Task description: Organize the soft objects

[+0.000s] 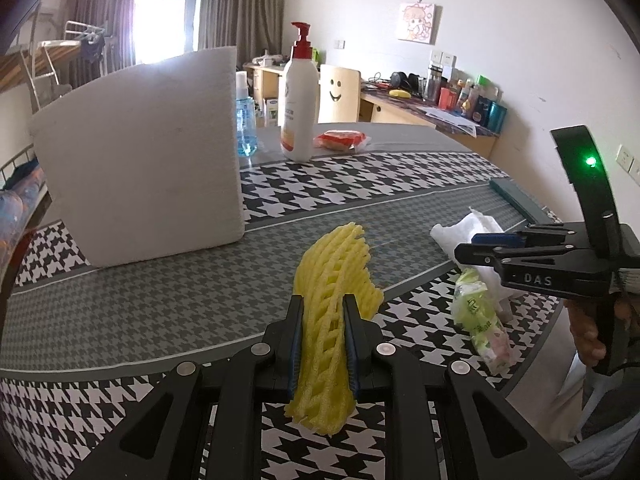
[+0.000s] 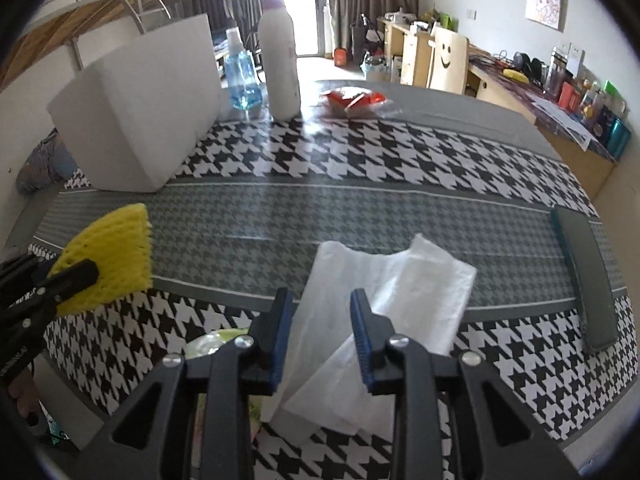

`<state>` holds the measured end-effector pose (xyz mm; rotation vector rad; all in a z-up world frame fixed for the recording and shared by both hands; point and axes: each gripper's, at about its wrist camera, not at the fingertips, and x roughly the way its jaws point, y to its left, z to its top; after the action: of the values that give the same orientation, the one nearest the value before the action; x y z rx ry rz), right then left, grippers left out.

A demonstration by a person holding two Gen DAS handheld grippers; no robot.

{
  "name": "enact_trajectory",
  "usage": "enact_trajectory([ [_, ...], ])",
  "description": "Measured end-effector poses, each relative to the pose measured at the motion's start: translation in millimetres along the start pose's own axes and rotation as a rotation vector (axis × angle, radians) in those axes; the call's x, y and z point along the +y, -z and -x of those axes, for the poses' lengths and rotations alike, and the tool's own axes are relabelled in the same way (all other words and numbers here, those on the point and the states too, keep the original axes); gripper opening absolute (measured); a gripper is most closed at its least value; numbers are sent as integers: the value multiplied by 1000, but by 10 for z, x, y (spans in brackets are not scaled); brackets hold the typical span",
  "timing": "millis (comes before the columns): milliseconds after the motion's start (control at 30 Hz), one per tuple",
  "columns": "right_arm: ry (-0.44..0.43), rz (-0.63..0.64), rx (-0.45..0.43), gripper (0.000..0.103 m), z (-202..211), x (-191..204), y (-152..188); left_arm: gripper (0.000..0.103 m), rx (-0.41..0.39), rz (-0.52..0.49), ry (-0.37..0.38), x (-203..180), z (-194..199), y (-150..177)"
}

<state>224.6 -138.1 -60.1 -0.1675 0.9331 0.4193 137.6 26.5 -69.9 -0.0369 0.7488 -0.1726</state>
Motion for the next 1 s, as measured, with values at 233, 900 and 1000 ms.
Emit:
enact_trajectory([
  [233,14,4,66,34,-150,3,0,19,3,6,11,10,-3,22],
  [900,-93,-124,-74,3,252,-390,-132,19,-23,6,-20,51,48,-24],
  [1000,-97,-131,-130,3,433,-414,-151,19,-37,10,-27,68,86,-45],
])
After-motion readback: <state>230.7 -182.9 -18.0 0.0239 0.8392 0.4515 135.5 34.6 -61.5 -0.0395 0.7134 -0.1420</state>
